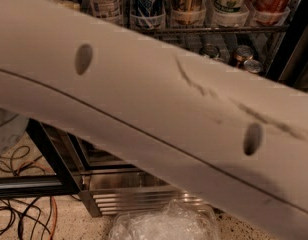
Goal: Pick redbull can from top shelf of fridge
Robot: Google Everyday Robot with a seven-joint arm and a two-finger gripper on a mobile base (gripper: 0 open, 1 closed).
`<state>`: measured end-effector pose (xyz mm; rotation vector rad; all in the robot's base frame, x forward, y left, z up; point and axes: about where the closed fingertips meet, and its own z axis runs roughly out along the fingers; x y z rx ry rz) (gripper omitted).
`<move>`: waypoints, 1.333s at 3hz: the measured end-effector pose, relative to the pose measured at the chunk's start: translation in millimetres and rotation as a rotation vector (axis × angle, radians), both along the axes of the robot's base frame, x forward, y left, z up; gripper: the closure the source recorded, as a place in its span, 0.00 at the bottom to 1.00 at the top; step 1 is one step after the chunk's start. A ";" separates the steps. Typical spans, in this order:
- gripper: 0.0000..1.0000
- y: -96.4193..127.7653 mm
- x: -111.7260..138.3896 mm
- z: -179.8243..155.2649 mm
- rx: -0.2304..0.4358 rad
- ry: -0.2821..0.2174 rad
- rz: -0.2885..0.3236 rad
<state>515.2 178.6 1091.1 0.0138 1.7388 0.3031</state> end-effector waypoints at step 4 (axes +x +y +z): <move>0.40 3.8 29.0 -15.9 -0.031 -0.007 -0.011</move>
Offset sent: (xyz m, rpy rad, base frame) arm 0.0346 0.0001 -0.0415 0.0005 0.0512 -0.0094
